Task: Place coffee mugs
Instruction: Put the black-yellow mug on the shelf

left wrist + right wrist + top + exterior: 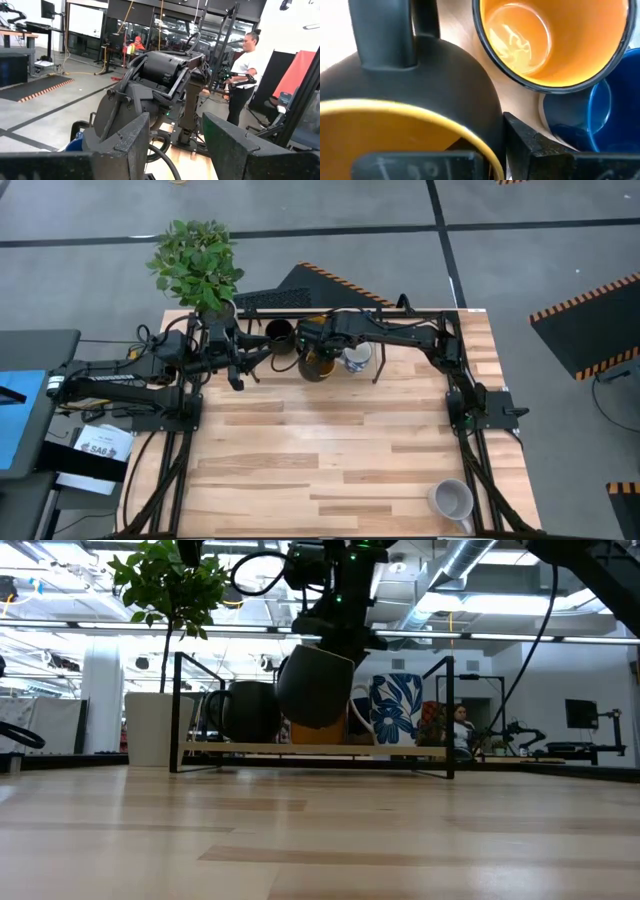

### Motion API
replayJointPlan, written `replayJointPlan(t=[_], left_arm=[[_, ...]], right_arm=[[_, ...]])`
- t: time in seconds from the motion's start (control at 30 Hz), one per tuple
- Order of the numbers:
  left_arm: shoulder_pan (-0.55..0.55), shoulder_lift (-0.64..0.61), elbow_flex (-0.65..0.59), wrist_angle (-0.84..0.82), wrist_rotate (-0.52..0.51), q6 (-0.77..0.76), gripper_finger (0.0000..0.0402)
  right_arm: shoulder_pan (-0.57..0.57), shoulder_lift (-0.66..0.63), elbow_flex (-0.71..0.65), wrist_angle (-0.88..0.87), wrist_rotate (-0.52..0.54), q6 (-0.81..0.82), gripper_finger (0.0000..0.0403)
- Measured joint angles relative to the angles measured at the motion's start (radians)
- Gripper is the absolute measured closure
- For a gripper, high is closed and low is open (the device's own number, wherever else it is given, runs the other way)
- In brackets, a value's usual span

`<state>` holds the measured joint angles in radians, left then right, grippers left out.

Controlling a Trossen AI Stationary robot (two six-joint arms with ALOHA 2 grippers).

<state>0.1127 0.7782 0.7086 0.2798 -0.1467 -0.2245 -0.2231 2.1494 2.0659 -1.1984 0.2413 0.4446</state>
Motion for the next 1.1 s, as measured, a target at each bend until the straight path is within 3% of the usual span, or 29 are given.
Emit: replayJointPlan(t=[1.1], left_arm=[[0.000,0.000,0.000,-0.001,0.000,0.000,0.0235]], right_arm=[[-0.041,0.000,-0.001,0.026,-0.004,0.000,0.0320]])
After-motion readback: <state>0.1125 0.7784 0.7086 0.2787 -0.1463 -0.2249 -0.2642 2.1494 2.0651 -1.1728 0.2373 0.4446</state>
